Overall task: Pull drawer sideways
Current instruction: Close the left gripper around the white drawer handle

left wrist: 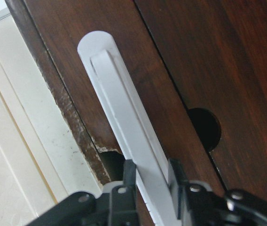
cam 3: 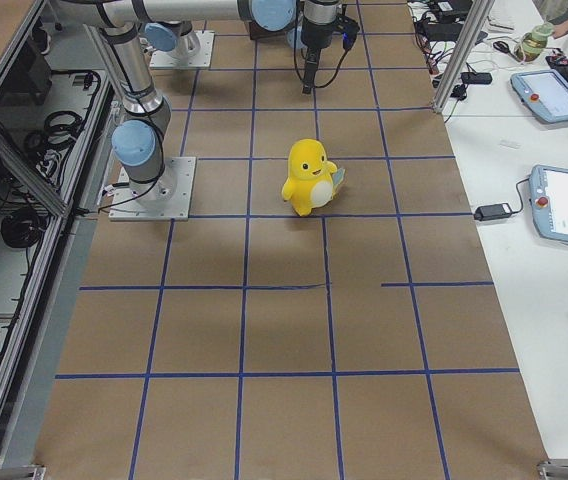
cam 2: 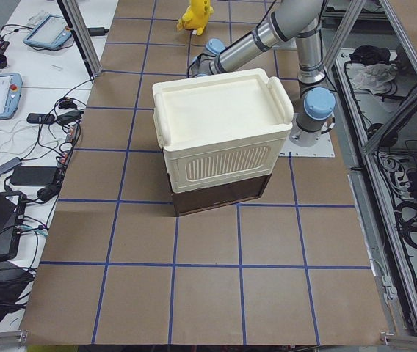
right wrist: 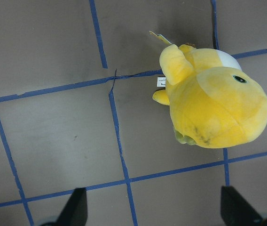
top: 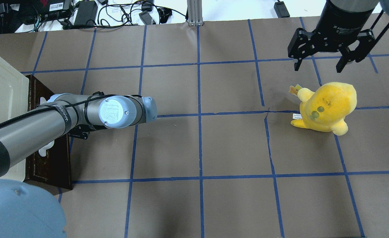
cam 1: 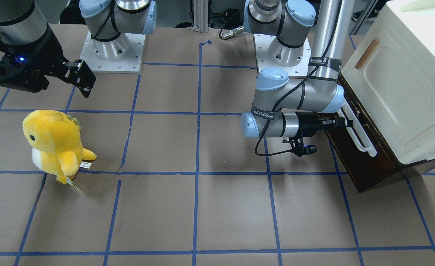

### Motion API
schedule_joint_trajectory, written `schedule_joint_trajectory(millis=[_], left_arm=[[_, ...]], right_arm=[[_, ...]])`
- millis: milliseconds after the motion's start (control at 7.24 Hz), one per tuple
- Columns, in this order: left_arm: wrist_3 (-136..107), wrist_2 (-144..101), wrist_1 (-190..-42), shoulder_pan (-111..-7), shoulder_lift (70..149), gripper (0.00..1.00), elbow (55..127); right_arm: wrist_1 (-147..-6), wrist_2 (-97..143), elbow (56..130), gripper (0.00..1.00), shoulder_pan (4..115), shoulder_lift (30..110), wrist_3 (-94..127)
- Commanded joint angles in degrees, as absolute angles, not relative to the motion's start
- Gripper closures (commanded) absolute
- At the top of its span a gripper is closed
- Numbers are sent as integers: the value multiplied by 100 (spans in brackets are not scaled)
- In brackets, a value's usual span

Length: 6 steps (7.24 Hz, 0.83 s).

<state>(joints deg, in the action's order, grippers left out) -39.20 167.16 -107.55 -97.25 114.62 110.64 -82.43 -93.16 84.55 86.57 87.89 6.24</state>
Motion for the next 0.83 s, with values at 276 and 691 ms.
schedule_joint_trajectory(millis=[276,691], left_arm=[[-3920,16699,-10793,-10000,11478,69,11039],[-3902,16690,-10802,-10151,11470,69,11030]], right_arm=[[-8244,-9316,8455,0,8657,8789,624],[-8244,-9316,8455,0,8657,8789,624]])
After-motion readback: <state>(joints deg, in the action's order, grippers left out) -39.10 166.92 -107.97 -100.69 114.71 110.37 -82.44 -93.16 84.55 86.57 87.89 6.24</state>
